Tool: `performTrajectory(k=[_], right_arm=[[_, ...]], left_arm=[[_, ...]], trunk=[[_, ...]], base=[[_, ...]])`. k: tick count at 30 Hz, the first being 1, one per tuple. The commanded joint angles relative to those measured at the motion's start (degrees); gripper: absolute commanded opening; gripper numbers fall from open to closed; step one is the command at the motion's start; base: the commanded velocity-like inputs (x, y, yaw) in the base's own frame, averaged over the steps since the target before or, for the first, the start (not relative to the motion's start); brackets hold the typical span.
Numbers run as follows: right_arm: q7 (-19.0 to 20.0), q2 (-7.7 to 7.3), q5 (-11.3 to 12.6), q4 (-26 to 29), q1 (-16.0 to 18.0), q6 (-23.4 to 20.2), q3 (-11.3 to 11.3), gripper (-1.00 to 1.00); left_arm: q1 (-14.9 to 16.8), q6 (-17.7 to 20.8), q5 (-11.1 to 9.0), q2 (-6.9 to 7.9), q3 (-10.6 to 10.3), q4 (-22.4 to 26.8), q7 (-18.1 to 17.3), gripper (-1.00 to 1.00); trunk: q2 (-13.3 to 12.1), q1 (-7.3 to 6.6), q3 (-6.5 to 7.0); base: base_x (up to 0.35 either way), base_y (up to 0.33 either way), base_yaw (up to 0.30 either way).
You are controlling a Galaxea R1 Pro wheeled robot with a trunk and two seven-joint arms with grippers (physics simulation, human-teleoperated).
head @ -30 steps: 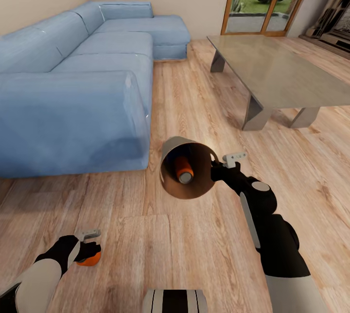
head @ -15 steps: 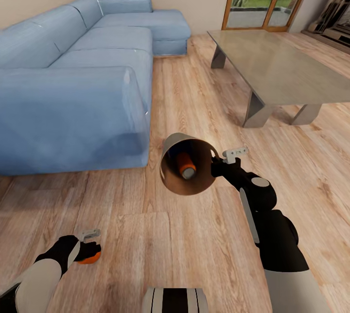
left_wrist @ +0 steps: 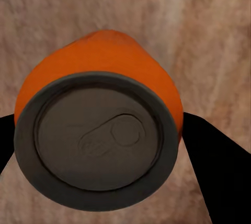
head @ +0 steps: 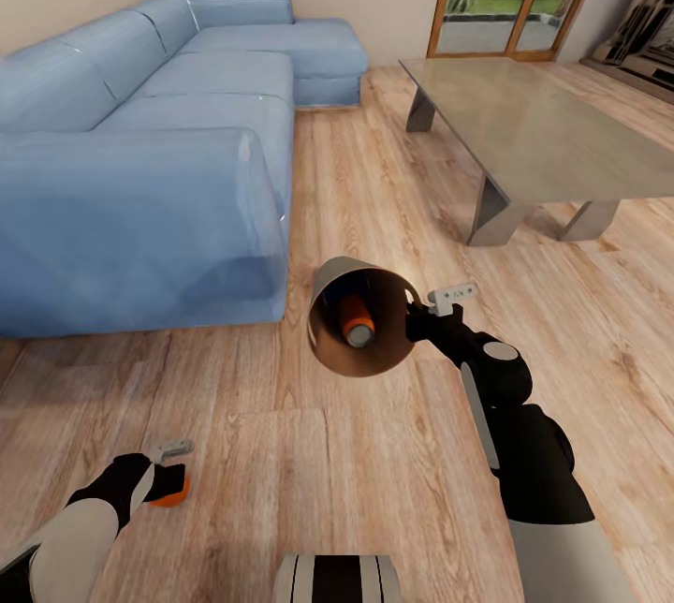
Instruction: Put the three can of soda from the living room inside the tash can in the kitchen.
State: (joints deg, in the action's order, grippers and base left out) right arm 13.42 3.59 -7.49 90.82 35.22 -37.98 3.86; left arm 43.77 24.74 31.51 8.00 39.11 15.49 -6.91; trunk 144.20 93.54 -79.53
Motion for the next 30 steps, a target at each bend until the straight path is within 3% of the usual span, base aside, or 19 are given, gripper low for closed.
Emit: performTrajectory(k=[1,11,16,30], right_arm=[[0.3,0.01,0.8,0.0,0.0,-0.1,0.1,-1.00],[0.3,0.00,0.8,-0.2,-0.1,-0.1,0.2,-1.00],[0.3,0.08,-1.7,-0.3,-0.2,0.0,0.1,-1.00],[0.3,0.02,-2.4,-0.3,-0.3,0.0,-0.2,-1.00]], left_arm=[[0.0,0.0,0.0,0.00,0.0,0.0,0.0,-1.00],[0.0,0.0,0.0,-0.02,0.0,0.1,0.0,-1.00],[0.0,0.0,0.0,-0.03,0.0,0.1,0.1,-1.00],[0.0,-0.1,0.0,-0.07,0.0,0.1,0.0,-1.00]], trunk=[[0.0,-0.01,0.01],[0.0,-0.01,0.01],[0.0,-0.01,0.01],[0.0,-0.01,0.01]], base=[[0.000,0.000,0.000],[0.000,0.000,0.000],[0.000,0.000,0.000],[0.000,0.000,0.000]])
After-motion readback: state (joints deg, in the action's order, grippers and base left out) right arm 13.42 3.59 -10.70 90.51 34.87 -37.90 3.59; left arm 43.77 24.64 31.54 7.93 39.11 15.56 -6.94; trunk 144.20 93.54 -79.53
